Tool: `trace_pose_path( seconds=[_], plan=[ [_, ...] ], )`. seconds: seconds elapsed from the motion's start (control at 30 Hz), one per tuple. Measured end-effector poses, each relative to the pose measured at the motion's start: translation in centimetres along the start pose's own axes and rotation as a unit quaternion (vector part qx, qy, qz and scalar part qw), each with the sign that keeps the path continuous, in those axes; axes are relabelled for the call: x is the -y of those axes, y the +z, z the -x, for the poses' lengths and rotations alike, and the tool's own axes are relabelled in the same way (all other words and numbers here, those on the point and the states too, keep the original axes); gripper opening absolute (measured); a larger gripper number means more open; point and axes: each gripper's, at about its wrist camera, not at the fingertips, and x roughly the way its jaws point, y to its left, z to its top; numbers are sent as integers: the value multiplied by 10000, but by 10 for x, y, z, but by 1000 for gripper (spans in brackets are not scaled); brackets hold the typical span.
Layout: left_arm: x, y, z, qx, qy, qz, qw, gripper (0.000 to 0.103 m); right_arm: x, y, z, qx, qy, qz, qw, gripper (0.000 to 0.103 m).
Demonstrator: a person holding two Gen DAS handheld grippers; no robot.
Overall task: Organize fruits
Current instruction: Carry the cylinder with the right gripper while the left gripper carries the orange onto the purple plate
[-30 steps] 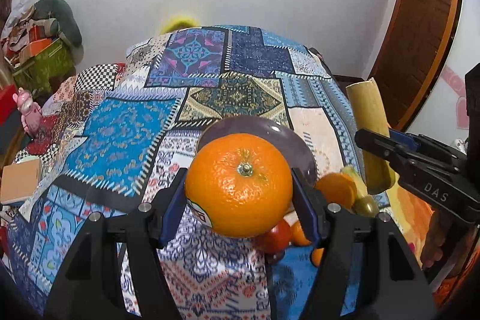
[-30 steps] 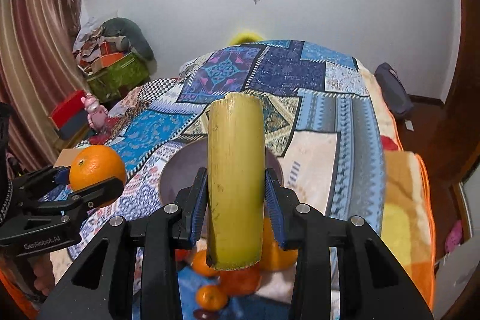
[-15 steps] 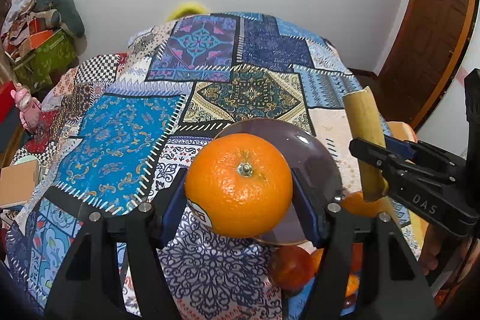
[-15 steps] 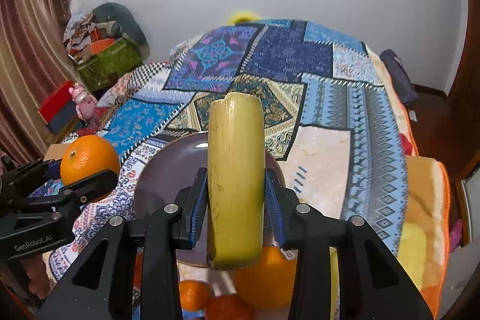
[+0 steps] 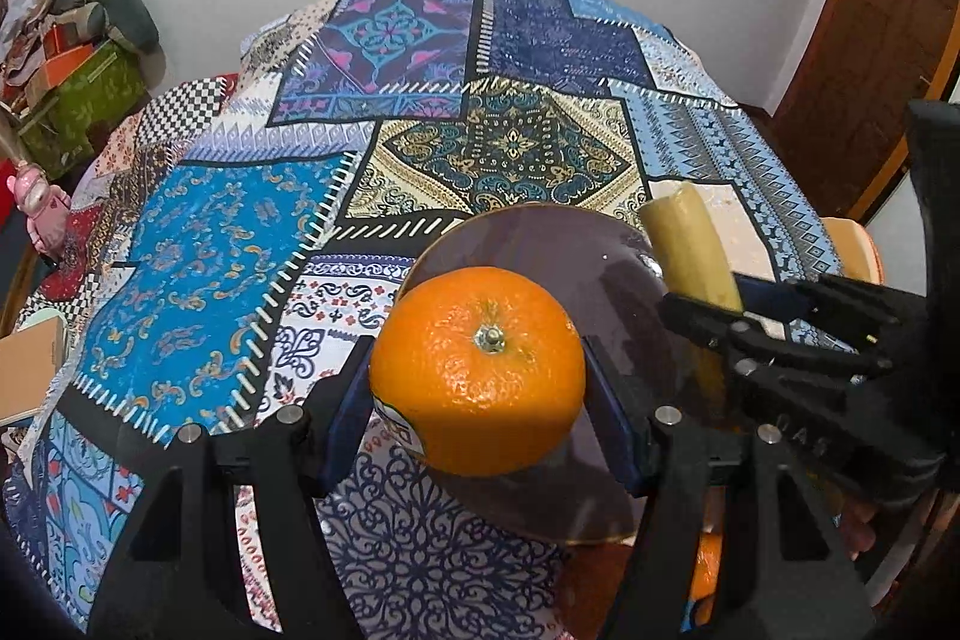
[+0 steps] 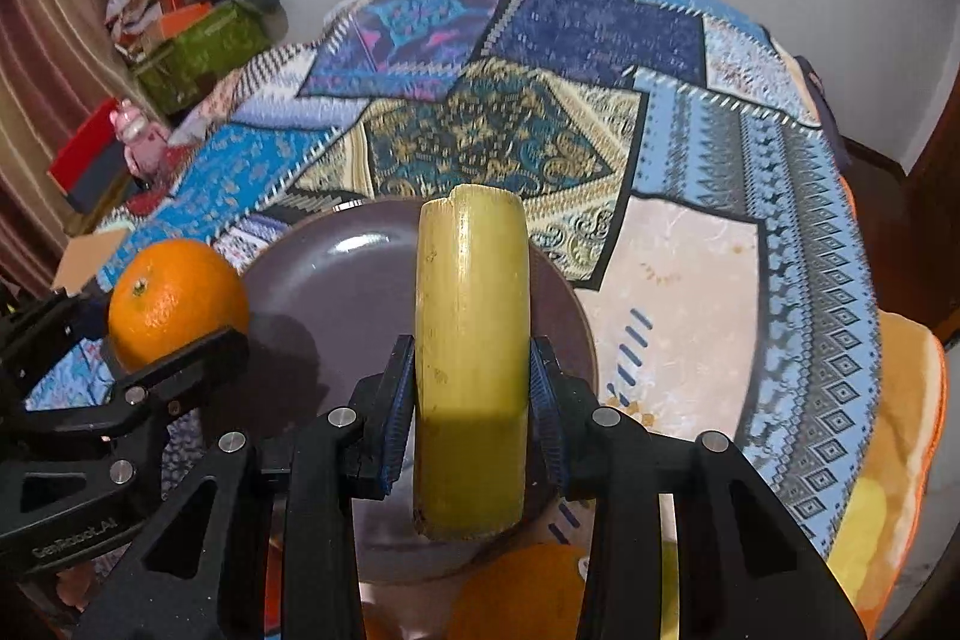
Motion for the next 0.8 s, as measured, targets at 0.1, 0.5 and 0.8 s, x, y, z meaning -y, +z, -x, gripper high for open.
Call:
trace_pose_path(
  seconds=[0.1, 0.5, 0.8],
  plan=[
    [1, 3, -10, -93, -6, -22, 10000, 65, -1, -1, -9, -169, 1, 70, 9998, 34],
    [3, 5, -34, -310, 93, -41, 9995, 65, 1, -1, -29, -521, -2, 133, 9986, 34],
    [4, 5, -35, -289, 165, 13, 9994, 66, 2, -3, -22, -397, -44, 146, 9991, 34]
  ],
)
